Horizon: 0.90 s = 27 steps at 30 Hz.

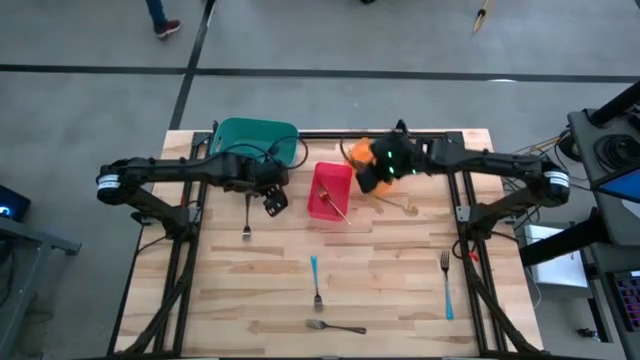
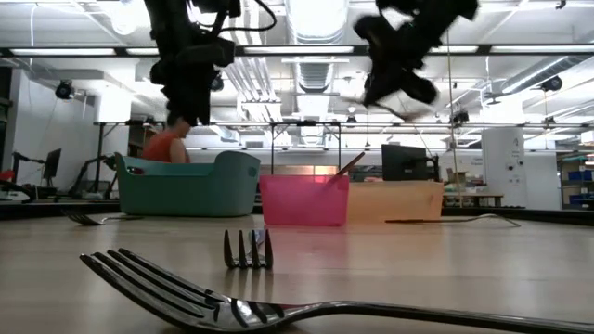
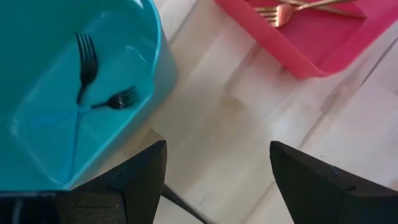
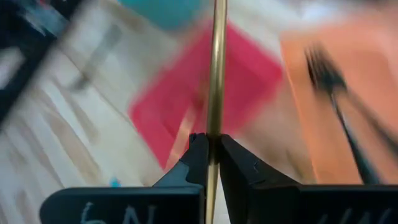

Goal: Sort silverware by color (type)
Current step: Put the golden fork into the red bin

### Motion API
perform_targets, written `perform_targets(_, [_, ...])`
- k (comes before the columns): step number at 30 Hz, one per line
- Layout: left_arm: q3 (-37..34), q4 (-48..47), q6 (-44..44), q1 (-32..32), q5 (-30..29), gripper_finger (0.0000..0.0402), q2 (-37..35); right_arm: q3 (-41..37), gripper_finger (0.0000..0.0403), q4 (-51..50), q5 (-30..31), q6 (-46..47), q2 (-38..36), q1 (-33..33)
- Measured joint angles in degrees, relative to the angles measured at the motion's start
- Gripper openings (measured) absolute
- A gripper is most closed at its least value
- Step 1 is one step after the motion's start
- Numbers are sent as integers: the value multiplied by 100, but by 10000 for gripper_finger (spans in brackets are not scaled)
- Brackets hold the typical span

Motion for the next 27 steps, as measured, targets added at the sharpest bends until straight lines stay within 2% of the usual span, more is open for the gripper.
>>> perform_targets(8, [277,-33,472,198,-46,263,-11,1911,13,-200,-22,-1765,1054,-453])
perform_targets(14, [560,-155,460,296,-41,263,-246,3498,13,-1117,-41,-3274,2030,-492])
perform_targets(20, [722,-55,96,301,40,263,-751,4918,13,-2150,-18,-4387,2961,-491])
perform_targets(24, [546,347,-120,294,394,263,-1218,5650,13,-2699,-13,-4989,3450,-490])
perform_targets(27, [320,923,-144,294,864,263,-1542,6039,13,-2918,4,-5790,3692,-486])
